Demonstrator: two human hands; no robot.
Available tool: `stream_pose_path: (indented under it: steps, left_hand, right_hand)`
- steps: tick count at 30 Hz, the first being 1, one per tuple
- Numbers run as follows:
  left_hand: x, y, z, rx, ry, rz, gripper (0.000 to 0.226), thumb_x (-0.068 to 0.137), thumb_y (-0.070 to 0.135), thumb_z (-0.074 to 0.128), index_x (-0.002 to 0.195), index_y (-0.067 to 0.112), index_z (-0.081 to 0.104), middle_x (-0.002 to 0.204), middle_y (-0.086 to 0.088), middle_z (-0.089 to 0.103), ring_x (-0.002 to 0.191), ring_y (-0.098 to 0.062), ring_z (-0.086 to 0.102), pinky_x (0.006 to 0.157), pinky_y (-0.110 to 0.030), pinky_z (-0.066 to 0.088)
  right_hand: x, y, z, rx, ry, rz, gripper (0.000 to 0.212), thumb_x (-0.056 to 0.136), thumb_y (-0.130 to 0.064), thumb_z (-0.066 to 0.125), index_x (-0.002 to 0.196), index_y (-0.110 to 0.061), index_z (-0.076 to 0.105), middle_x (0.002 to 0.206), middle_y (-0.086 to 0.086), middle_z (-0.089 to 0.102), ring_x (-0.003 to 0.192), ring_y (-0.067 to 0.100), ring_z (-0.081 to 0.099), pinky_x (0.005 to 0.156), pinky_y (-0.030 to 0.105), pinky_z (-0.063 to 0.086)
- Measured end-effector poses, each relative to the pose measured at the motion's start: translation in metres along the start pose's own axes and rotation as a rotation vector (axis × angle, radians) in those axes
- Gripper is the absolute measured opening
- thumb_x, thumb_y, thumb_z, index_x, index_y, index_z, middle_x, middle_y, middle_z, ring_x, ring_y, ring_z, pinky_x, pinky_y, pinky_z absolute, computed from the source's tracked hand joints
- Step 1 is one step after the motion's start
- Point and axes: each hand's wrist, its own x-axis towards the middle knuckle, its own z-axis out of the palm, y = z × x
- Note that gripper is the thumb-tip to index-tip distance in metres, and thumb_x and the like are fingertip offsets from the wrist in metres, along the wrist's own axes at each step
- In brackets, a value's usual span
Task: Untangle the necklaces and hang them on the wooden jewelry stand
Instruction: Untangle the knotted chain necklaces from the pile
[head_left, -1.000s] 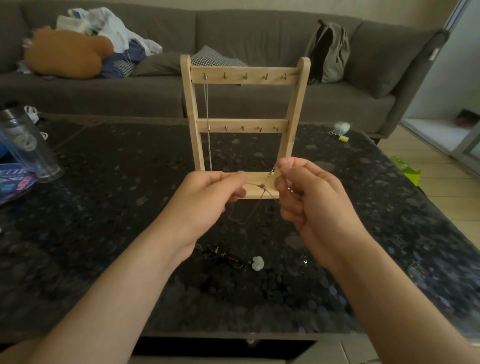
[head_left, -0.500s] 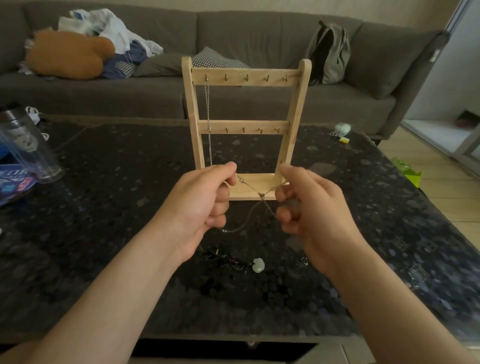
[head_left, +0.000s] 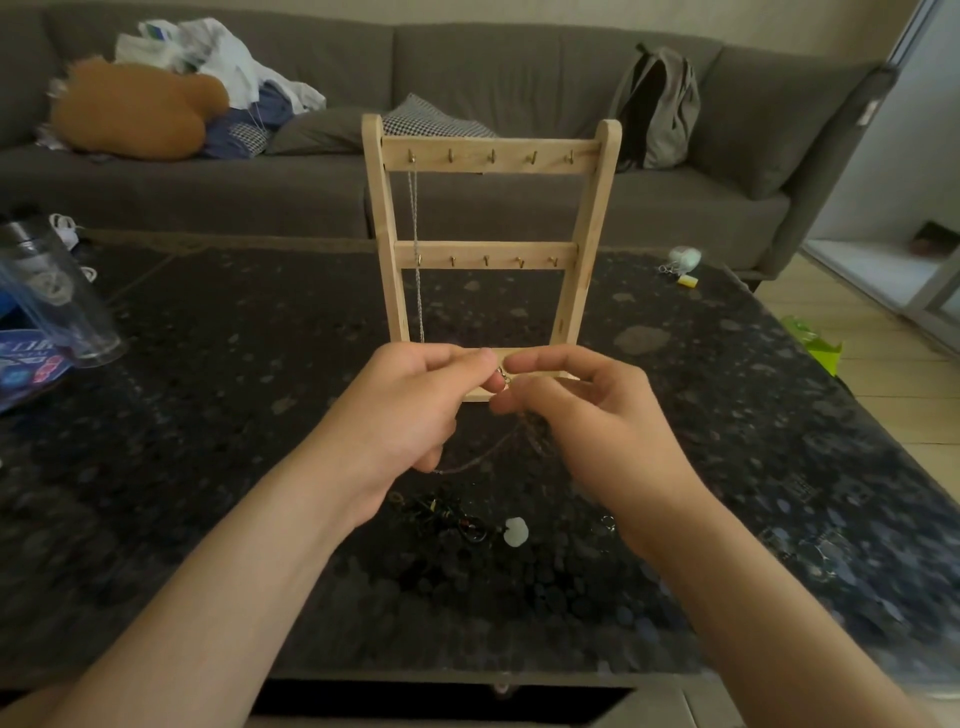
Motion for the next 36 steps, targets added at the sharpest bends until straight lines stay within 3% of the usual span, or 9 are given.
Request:
stream_pose_path:
  steps: [2, 5, 10, 15, 20, 25, 33, 36]
  left_hand:
    - [0.001, -0.001, -0.001, 0.006, -0.001, 0.012, 0.027, 0.109, 0.036, 0.060, 0.102, 0.023, 0.083, 0.055, 0.004, 0.031, 0.048, -0.012, 0.028, 0.049, -0.029, 0.028]
    - [0.002, -0.002, -0.002, 0.027, 0.008, 0.024, 0.027, 0.108, 0.036, 0.061, 0.096, 0.026, 0.083, 0.056, 0.003, 0.032, 0.048, -0.012, 0.029, 0.050, -0.030, 0.029]
    - [0.003, -0.003, -0.004, 0.011, 0.032, 0.041, 0.029, 0.108, 0.027, 0.061, 0.092, 0.014, 0.080, 0.062, 0.001, 0.042, 0.053, -0.012, 0.035, 0.057, -0.031, 0.035]
    - [0.005, -0.004, -0.003, 0.114, 0.100, 0.049, 0.024, 0.105, 0.029, 0.063, 0.095, 0.031, 0.085, 0.056, 0.023, 0.056, 0.063, -0.003, 0.048, 0.084, -0.036, 0.039]
    - [0.002, -0.001, -0.002, 0.138, 0.014, 0.132, 0.022, 0.101, 0.025, 0.069, 0.111, 0.040, 0.080, 0.069, -0.008, 0.046, 0.053, -0.005, 0.045, 0.065, -0.026, 0.040]
    - [0.001, -0.005, -0.002, 0.143, 0.045, 0.161, 0.006, 0.095, 0.034, 0.079, 0.096, 0.031, 0.085, 0.061, 0.009, 0.059, 0.058, 0.003, 0.055, 0.059, -0.013, 0.042]
    - [0.000, -0.004, -0.001, 0.151, 0.054, 0.239, 0.010, 0.098, 0.033, 0.075, 0.094, 0.032, 0.085, 0.068, -0.001, 0.063, 0.060, 0.003, 0.055, 0.069, -0.027, 0.041]
    - [0.000, -0.003, 0.001, 0.165, 0.063, 0.239, 0.015, 0.102, 0.029, 0.071, 0.094, 0.031, 0.084, 0.069, 0.007, 0.068, 0.062, 0.004, 0.059, 0.071, -0.030, 0.040]
  right_hand:
    - [-0.001, 0.002, 0.001, -0.015, -0.009, -0.096, 0.007, 0.096, -0.029, 0.077, 0.100, -0.024, 0.080, 0.084, -0.002, 0.082, 0.064, 0.014, 0.067, 0.065, 0.022, 0.053]
    - [0.000, 0.007, 0.001, -0.074, 0.032, -0.183, 0.005, 0.095, -0.027, 0.081, 0.094, -0.022, 0.082, 0.076, -0.001, 0.080, 0.057, 0.008, 0.064, 0.055, 0.017, 0.047]
    - [0.005, 0.013, -0.002, -0.155, 0.095, -0.238, 0.007, 0.099, -0.021, 0.076, 0.094, -0.024, 0.079, 0.077, -0.002, 0.078, 0.059, 0.014, 0.067, 0.055, 0.021, 0.049]
    - [0.006, 0.016, -0.002, -0.216, 0.113, -0.277, 0.006, 0.099, -0.024, 0.074, 0.094, -0.026, 0.077, 0.076, -0.005, 0.074, 0.051, 0.005, 0.055, 0.051, 0.017, 0.042]
    - [0.005, 0.014, 0.000, -0.237, 0.135, -0.291, 0.008, 0.097, -0.025, 0.074, 0.090, -0.028, 0.075, 0.072, -0.006, 0.074, 0.051, 0.006, 0.060, 0.054, 0.015, 0.044]
    - [0.004, 0.013, -0.001, -0.240, 0.146, -0.315, 0.008, 0.093, -0.022, 0.077, 0.086, -0.027, 0.075, 0.073, -0.008, 0.074, 0.057, 0.003, 0.061, 0.054, 0.015, 0.045]
    - [0.003, 0.013, -0.001, -0.233, 0.170, -0.354, 0.010, 0.088, -0.021, 0.079, 0.081, -0.027, 0.075, 0.071, -0.008, 0.073, 0.058, 0.004, 0.062, 0.057, 0.014, 0.045]
    - [0.002, 0.012, -0.002, -0.238, 0.142, -0.365, 0.010, 0.092, -0.020, 0.077, 0.085, -0.027, 0.074, 0.065, -0.006, 0.073, 0.051, 0.006, 0.059, 0.058, 0.012, 0.043]
